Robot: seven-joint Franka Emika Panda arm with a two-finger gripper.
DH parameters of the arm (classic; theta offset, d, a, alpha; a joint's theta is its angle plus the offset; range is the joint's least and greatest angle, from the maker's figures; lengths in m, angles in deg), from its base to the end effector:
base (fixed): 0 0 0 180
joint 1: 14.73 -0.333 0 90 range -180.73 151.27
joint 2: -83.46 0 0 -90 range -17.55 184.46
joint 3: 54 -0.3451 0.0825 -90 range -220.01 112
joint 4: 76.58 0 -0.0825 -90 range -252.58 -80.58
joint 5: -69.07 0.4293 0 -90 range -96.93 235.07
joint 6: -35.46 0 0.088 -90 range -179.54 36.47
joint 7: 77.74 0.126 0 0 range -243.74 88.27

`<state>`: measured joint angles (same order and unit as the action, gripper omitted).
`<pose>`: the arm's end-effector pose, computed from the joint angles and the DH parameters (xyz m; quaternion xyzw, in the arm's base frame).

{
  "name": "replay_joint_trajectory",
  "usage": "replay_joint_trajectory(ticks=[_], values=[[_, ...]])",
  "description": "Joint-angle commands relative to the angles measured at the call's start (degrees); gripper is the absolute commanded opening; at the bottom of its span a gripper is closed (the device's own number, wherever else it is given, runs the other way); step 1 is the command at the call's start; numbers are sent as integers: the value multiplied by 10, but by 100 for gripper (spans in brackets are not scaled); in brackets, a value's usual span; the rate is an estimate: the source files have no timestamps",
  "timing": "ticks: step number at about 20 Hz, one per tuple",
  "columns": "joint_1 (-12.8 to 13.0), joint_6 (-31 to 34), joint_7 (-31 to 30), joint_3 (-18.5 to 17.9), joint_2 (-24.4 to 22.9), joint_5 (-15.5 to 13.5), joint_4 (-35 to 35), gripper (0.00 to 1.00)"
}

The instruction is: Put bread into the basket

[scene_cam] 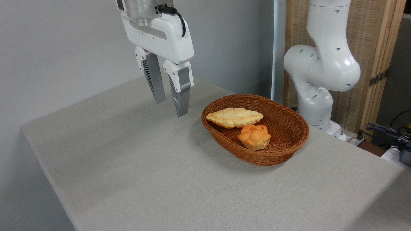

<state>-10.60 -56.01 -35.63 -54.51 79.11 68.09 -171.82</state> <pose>0.5746 -0.0383 0.6341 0.9214 -0.3884 0.0077 0.0067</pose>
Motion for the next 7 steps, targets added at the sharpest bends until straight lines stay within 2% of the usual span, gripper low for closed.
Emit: replay_joint_trajectory(ticks=[1,7], values=[[1,21,-10,-2,1,1,10,100],[1,22,-10,-2,0,-2,10,100]])
